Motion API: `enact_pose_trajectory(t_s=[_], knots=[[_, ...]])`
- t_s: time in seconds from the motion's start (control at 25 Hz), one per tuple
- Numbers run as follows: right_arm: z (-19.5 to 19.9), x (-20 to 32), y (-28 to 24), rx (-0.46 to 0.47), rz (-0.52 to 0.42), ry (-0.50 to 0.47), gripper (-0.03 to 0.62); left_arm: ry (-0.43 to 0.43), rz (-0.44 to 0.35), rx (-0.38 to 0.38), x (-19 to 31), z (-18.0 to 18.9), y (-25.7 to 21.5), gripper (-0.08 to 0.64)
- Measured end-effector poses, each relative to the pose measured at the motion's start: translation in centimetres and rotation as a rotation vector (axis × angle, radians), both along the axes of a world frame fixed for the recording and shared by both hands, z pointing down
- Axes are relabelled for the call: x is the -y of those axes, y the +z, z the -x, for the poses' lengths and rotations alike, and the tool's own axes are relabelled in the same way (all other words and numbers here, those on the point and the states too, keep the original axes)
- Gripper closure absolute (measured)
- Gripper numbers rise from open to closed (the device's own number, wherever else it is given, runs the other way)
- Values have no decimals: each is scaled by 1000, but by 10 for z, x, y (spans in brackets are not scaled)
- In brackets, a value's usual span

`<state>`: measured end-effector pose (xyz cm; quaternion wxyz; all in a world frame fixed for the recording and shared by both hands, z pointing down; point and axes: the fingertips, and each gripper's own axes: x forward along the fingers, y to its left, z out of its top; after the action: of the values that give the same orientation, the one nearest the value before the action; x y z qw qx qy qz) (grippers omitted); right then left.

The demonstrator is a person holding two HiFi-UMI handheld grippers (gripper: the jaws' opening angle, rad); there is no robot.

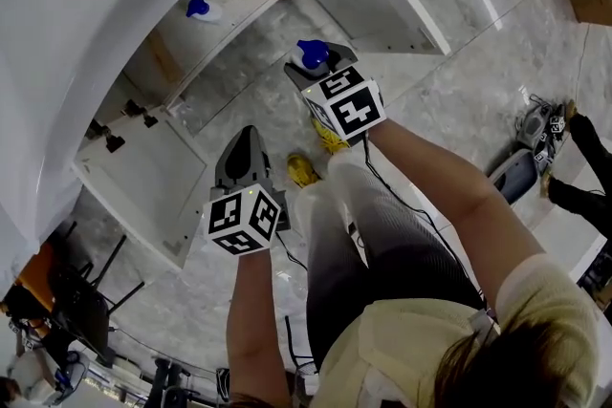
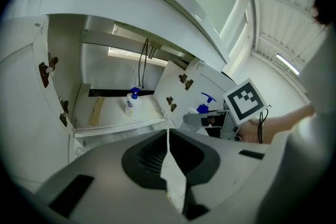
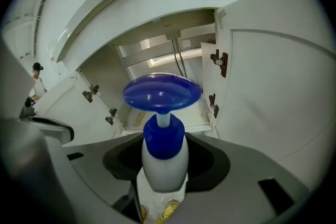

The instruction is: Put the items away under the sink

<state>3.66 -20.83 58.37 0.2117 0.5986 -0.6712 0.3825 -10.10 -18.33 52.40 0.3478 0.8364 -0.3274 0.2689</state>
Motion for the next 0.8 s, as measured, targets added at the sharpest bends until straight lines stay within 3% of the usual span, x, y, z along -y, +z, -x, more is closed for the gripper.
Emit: enact_pose_trajectory(t_s=[0.8], knots=[[-29,106,93,-109,-41,-19,376,21,5,64,53,-16,74,512]])
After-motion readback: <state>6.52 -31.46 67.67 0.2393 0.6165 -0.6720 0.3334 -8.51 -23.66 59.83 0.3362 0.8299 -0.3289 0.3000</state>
